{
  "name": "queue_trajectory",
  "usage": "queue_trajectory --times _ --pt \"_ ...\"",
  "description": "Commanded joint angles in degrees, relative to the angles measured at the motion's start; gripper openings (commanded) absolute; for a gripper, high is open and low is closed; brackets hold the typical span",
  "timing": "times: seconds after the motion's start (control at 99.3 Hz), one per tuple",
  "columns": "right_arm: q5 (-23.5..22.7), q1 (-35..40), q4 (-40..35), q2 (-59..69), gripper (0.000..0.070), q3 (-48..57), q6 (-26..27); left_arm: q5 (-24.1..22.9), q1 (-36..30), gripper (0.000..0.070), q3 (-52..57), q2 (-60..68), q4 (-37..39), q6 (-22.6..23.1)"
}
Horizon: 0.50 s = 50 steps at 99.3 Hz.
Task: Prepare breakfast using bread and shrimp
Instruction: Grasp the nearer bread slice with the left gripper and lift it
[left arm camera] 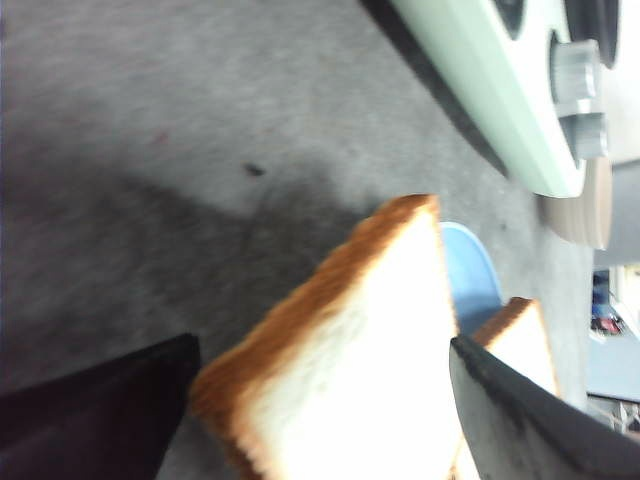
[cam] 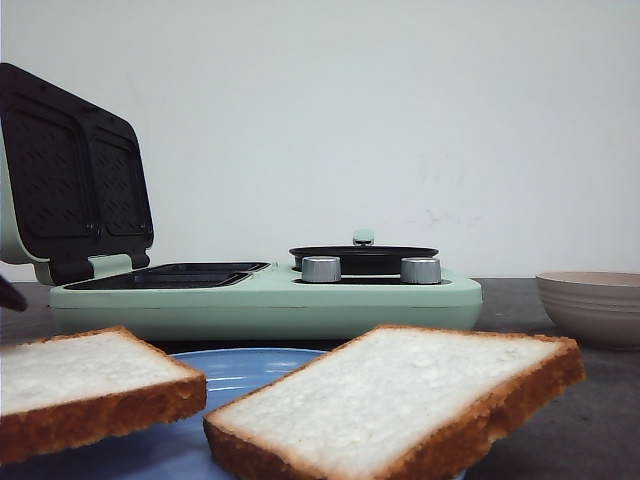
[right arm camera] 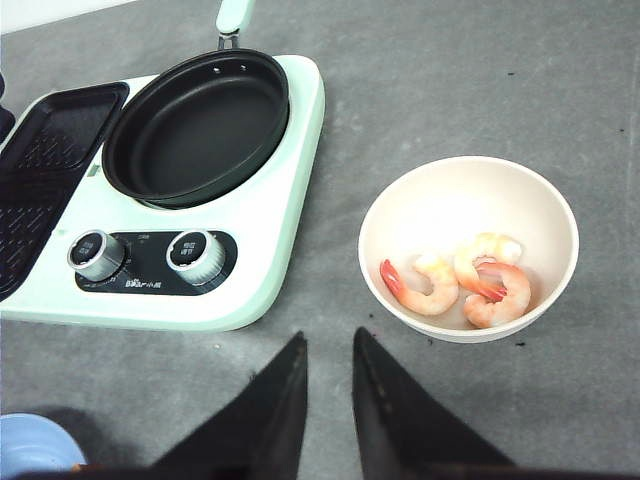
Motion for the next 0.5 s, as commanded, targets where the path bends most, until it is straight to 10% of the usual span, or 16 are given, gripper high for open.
queue_trajectory --times 0.0,0.242,0.403,0.494 --pt "-0.24 0.13 0.55 0.22 0.0082 0.79 -0.63 0.63 -0.66 0.0416 -0.13 1.49 1.77 0.15" --pt "-0.24 0.13 0.55 0.22 0.0082 0.79 -0.66 0.61 -2.86 0.0240 -0.13 6.51 6.49 -0.09" --pt "-0.22 0.13 0.55 0.22 0.0082 0.79 -0.66 0.39 -2.97 0.0000 -0.11 7.21 6.62 0.13" --pt "-0.22 0.13 0.55 0.22 0.0082 0.79 -0.68 0.39 -2.97 0.0004 -0.11 7.17 7.85 0.13"
